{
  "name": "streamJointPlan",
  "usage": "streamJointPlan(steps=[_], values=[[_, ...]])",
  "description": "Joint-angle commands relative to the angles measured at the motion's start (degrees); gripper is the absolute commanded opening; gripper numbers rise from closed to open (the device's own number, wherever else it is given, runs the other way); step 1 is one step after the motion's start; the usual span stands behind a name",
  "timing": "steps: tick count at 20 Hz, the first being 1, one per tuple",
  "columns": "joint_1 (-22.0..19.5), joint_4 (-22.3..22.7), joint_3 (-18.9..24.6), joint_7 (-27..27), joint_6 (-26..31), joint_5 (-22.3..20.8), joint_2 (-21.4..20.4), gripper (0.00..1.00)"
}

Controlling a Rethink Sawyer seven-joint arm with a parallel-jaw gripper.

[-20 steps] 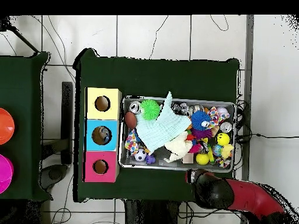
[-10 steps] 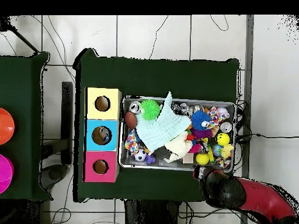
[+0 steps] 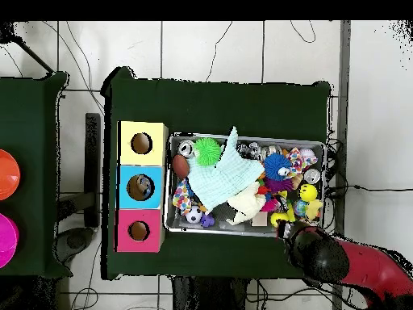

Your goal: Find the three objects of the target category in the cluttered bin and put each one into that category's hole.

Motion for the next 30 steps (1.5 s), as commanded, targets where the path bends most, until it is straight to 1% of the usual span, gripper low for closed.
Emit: streamJointPlan(steps=[1,4,8,10,13,16,19,23,25,30], values=[[2.74,-9.85,0.73,0.18,-5.49,-5.7,4.7,1.0],[4.03,-10.68,-0.63,2.38,-6.41,-6.13,6.34,1.0],[6.27,-12.6,-3.09,4.31,-9.82,-8.06,8.6,1.0],[7.38,-13.96,-4.6,4.55,-10.07,-8.71,9.75,1.0],[10.0,-15.6,-7.81,5.62,-9.52,-9.57,10.05,1.0],[10.59,-15.49,-8.58,5.11,-7.12,-8.11,10.06,1.0],[10.8,-16.12,-8.81,4.6,-5.95,-6.84,11.41,1.0],[13.86,-17.56,-12.25,7.12,-6.01,-6.7,12.97,1.0],[14.67,-17.43,-13.2,7.26,-4.44,-5.62,12.62,1.0],[14.5,-15.75,-13.66,6.0,-3.21,-3.8,11.5,1.0]])
